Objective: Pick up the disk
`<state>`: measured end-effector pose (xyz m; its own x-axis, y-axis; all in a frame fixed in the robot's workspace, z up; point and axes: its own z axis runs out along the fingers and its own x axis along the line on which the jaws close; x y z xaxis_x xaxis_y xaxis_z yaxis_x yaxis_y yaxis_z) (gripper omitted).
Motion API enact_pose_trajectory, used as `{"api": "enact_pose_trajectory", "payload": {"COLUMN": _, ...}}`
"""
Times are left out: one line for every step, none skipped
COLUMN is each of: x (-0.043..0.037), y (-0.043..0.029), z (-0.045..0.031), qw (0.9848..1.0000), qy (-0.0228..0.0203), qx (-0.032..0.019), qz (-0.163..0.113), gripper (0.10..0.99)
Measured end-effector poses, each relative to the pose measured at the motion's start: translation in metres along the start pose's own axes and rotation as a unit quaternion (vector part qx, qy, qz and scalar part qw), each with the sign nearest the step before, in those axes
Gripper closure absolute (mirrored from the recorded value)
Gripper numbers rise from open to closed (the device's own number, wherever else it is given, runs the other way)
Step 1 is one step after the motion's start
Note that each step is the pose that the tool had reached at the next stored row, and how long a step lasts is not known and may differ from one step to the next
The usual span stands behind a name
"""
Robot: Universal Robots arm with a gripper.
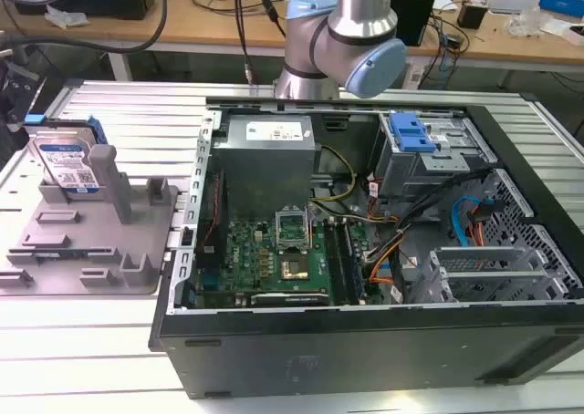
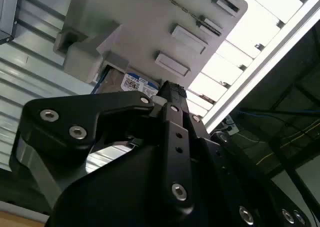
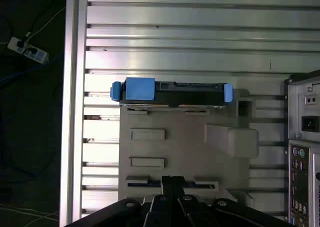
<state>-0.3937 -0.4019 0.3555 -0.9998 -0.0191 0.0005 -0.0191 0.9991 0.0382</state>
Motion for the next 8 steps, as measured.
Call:
{"api": "enact_pose_trajectory", "payload": {"x": 0.0, "y": 0.0, "z": 0.0, "qw": 1.0, "qy": 0.0, "qx": 0.0, "qz": 0.0, "gripper": 0.98}}
{"api": "enact_pose_trajectory", "payload": {"x": 0.0, "y": 0.0, "z": 0.0, "qw": 1.0, "qy": 0.0, "qx": 0.0, "qz": 0.0, "gripper": 0.98}}
{"api": "enact_pose_trajectory", "payload": {"x": 0.0, "y": 0.0, "z": 0.0, "qw": 1.0, "qy": 0.0, "qx": 0.0, "qz": 0.0, "gripper": 0.98}}
{"api": "enact_pose_trajectory", "payload": {"x": 0.0, "y": 0.0, "z": 0.0, "qw": 1.0, "qy": 0.0, "qx": 0.0, "qz": 0.0, "gripper": 0.98}}
{"api": "enact_pose_trajectory", "payload": {"x": 0.0, "y": 0.0, "z": 0.0, "qw": 1.0, "qy": 0.0, "qx": 0.0, "qz": 0.0, "gripper": 0.98}}
{"api": "enact_pose_trajectory", "payload": {"x": 0.0, "y": 0.0, "z": 0.0, "qw": 1.0, "qy": 0.0, "qx": 0.0, "qz": 0.0, "gripper": 0.98}}
{"api": "enact_pose_trajectory", "payload": {"x": 0.0, "y": 0.0, "z": 0.0, "qw": 1.0, "qy": 0.0, "qx": 0.0, "qz": 0.0, "gripper": 0.98}}
{"api": "enact_pose_trajectory", "payload": {"x": 0.0, "y": 0.0, "z": 0.0, "qw": 1.0, "qy": 0.0, "qx": 0.0, "qz": 0.0, "gripper": 0.98}}
